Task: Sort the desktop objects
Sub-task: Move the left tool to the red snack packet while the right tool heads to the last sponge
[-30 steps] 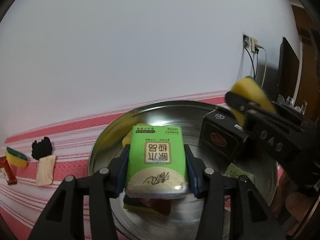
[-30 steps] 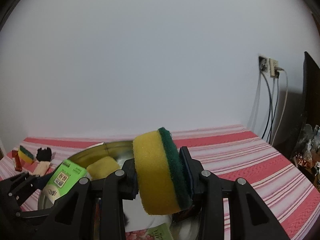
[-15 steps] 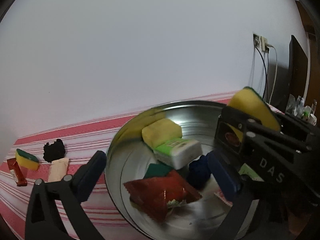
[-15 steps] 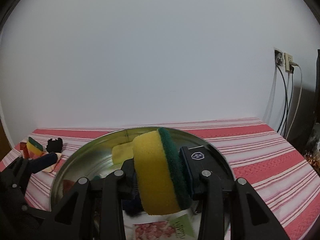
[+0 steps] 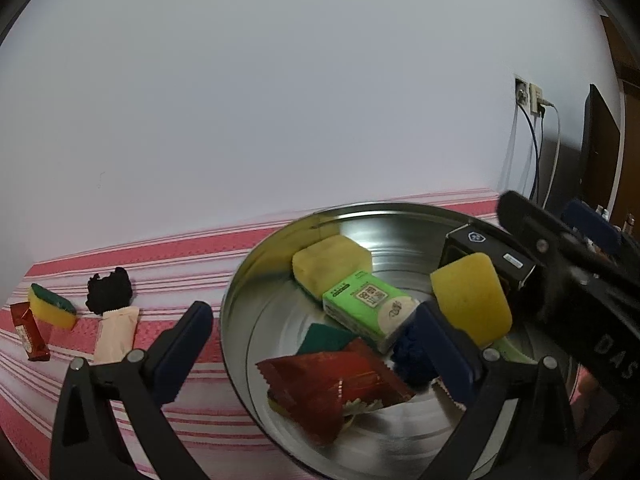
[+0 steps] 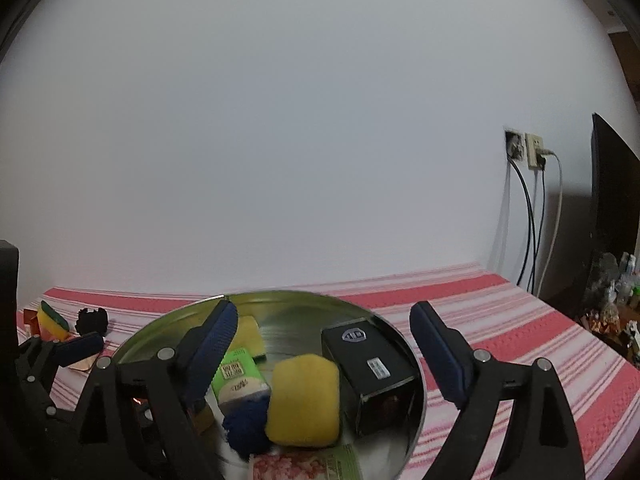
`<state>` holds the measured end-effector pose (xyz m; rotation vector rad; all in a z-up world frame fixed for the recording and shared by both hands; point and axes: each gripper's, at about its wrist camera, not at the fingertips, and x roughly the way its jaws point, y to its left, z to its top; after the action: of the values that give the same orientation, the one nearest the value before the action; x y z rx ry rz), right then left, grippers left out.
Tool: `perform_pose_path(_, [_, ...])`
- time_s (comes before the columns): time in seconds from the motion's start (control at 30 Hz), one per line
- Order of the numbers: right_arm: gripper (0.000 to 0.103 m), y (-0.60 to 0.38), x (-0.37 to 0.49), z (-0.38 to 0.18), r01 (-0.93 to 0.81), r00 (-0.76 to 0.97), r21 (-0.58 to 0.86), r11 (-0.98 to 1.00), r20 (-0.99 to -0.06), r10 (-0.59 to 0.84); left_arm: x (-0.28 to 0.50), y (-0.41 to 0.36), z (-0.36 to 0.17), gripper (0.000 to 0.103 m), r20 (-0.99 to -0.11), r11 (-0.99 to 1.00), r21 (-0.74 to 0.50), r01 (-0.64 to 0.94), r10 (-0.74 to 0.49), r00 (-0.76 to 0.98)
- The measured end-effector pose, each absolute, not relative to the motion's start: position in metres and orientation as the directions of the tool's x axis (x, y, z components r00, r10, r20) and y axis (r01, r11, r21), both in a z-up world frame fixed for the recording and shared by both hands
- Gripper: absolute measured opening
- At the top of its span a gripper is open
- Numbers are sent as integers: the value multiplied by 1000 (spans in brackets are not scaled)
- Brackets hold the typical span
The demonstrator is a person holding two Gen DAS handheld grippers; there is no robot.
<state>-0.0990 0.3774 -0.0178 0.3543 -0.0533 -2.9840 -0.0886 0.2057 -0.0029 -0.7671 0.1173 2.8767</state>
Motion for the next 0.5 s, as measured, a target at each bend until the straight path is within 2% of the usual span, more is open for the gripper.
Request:
perform_pose_path(0.13, [90, 384, -84, -16, 109, -981, 82, -991, -152, -120, -86, 200, -1, 102, -468, -987, 25, -158, 128, -874])
perform_pose_path(0.23, [90, 380, -73, -15, 93, -992, 55, -994, -80, -98, -84, 198, 0, 102, -454, -988, 38, -151, 118, -883])
perform_pose_path(0.5, [90, 377, -67, -16, 90, -992, 50, -995, -87, -94, -78, 184, 1, 102, -441, -992, 5, -128, 112, -890])
